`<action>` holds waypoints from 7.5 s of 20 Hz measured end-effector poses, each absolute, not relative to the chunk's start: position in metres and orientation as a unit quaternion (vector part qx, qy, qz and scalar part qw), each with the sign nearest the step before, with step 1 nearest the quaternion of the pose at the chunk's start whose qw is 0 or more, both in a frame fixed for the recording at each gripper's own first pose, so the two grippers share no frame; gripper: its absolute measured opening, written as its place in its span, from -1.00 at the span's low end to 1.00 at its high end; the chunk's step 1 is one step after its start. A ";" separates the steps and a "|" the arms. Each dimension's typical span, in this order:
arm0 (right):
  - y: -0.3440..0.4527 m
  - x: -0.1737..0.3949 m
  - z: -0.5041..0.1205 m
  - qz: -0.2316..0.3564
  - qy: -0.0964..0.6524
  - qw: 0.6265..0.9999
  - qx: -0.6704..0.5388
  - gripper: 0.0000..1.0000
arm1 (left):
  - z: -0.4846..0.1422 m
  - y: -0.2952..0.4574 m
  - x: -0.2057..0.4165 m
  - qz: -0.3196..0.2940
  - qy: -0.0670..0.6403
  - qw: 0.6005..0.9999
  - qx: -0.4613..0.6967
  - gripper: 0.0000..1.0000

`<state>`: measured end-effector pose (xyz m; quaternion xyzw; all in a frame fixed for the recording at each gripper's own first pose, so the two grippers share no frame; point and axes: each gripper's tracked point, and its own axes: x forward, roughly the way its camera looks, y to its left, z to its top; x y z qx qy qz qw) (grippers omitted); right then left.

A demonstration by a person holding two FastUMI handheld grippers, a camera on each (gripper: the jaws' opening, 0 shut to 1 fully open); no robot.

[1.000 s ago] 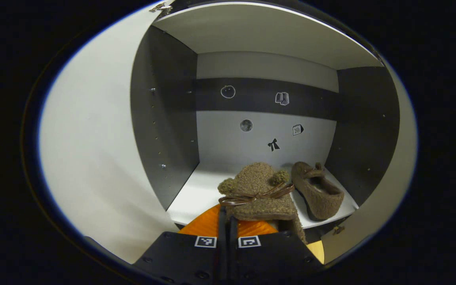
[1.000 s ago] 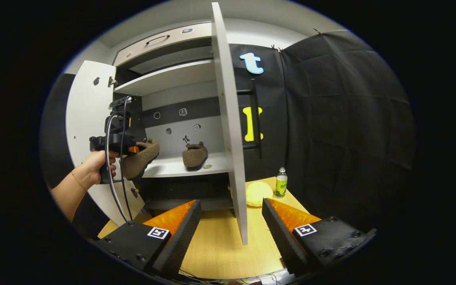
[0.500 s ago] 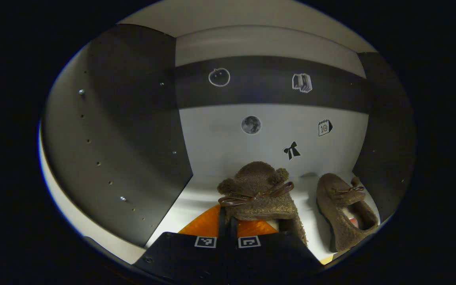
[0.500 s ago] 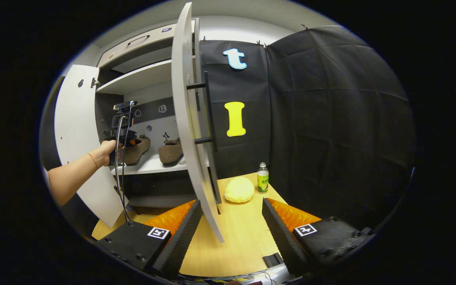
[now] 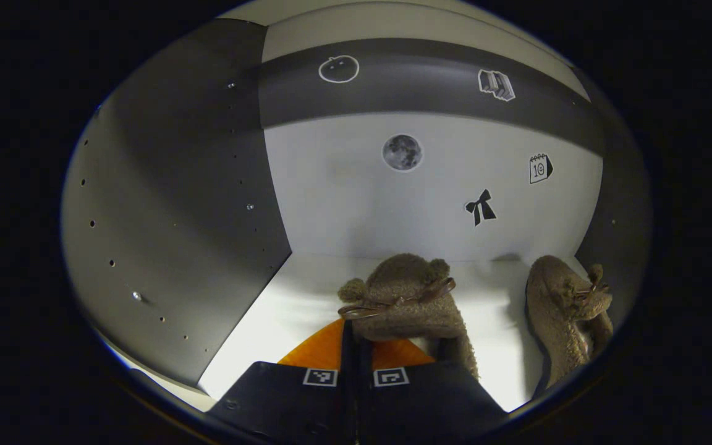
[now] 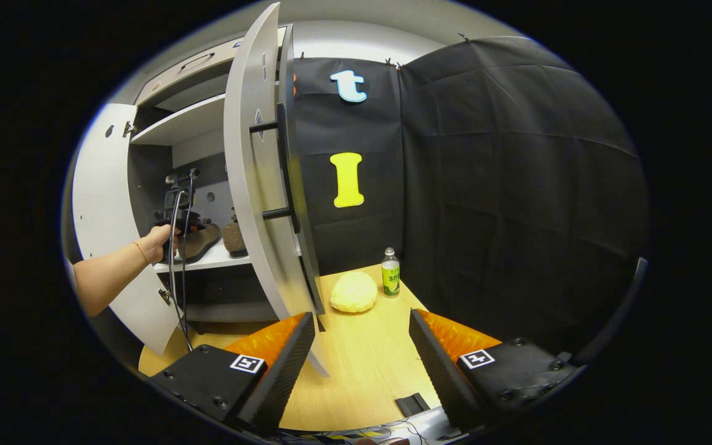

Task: Grab one shoe with the right hand and put it into the shoe cabinet, grab the other shoe with the left hand and put it into the shoe cabinet; then close the right door with the right hand and the left door with the left hand.

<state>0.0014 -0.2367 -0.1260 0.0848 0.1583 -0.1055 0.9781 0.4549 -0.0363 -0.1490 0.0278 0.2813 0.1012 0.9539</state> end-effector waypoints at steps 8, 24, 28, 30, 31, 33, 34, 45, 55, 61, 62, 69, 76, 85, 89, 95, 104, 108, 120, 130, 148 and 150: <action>-0.232 0.004 -0.122 -0.101 0.152 0.979 0.087 0.98 | -0.134 -0.035 0.443 0.091 0.271 0.957 0.042 -0.34; -0.249 0.011 -0.077 -0.124 0.099 0.983 0.087 0.97 | -0.029 -0.086 0.329 0.002 0.130 0.990 0.055 0.93; -0.254 0.021 -0.054 -0.135 0.075 0.984 0.088 0.97 | 0.000 -0.100 0.277 -0.028 0.085 0.995 0.039 0.92; -0.258 0.028 -0.044 -0.137 0.063 0.985 0.078 0.97 | 0.009 -0.098 0.247 -0.030 0.070 0.997 0.033 0.86; -0.260 0.032 -0.037 -0.140 0.055 0.986 0.069 0.97 | 0.011 -0.099 0.231 -0.035 0.064 0.997 0.031 0.87; -0.267 0.041 -0.019 -0.147 0.028 0.988 0.050 0.97 | 0.015 -0.095 0.199 -0.036 0.054 0.997 0.028 1.00; -0.268 0.047 -0.013 -0.148 0.019 0.988 0.045 0.97 | 0.016 -0.092 0.184 -0.034 0.053 0.998 0.028 0.94; -0.281 0.086 -0.004 -0.151 0.014 0.987 0.061 0.95 | 0.005 -0.098 0.060 -0.081 0.028 0.996 0.039 0.94; -0.259 0.088 0.003 -0.142 -0.001 0.988 0.060 0.94 | -0.008 -0.056 0.005 -0.084 0.037 0.994 0.054 0.94; -0.229 0.081 0.006 -0.147 0.003 0.988 0.051 0.95 | -0.020 -0.025 0.000 -0.068 0.052 0.996 0.039 0.94; -0.221 0.079 0.005 -0.145 0.002 0.988 0.052 0.95 | -0.021 -0.019 0.000 -0.065 0.054 0.996 0.037 0.94; -0.143 0.082 0.008 -0.100 0.000 0.993 0.056 0.94 | -0.023 0.016 -0.009 -0.039 0.056 0.997 0.040 0.94; -0.048 0.100 -0.012 -0.007 0.035 0.995 0.092 0.96 | -0.026 0.047 -0.015 -0.009 0.063 0.997 0.041 0.94; 0.022 0.076 -0.019 0.062 0.049 0.995 0.055 0.96 | -0.021 0.093 -0.009 0.023 0.065 0.997 0.028 0.94; 0.033 0.057 -0.019 0.080 0.049 0.995 0.034 0.97 | -0.010 0.125 0.002 0.045 0.058 0.997 0.026 0.94; 0.024 0.040 -0.017 0.069 0.040 0.996 0.049 0.96 | 0.003 0.174 0.030 0.080 0.051 0.995 0.021 0.94; -0.007 0.033 -0.022 0.038 0.048 0.997 0.050 0.96 | 0.016 0.193 0.085 0.088 0.038 0.995 0.040 0.99; -0.024 0.029 -0.024 0.025 0.049 0.997 0.053 0.96 | 0.017 0.190 0.085 0.086 0.034 0.995 0.046 0.84; -0.054 0.027 -0.032 -0.001 0.057 0.995 0.083 0.98 | 0.015 0.141 0.084 0.080 0.034 0.996 0.023 0.82; -0.054 0.039 -0.031 0.019 0.042 0.996 0.076 0.96 | 0.005 0.032 0.101 -0.010 0.036 0.999 0.005 0.82; -0.061 0.042 -0.007 0.012 0.018 0.999 0.040 0.96 | 0.001 -0.029 0.049 -0.011 0.042 0.999 0.019 0.92; -0.055 0.041 -0.008 0.020 0.020 0.999 0.043 0.96 | -0.001 -0.031 0.044 -0.008 0.042 0.999 0.020 0.92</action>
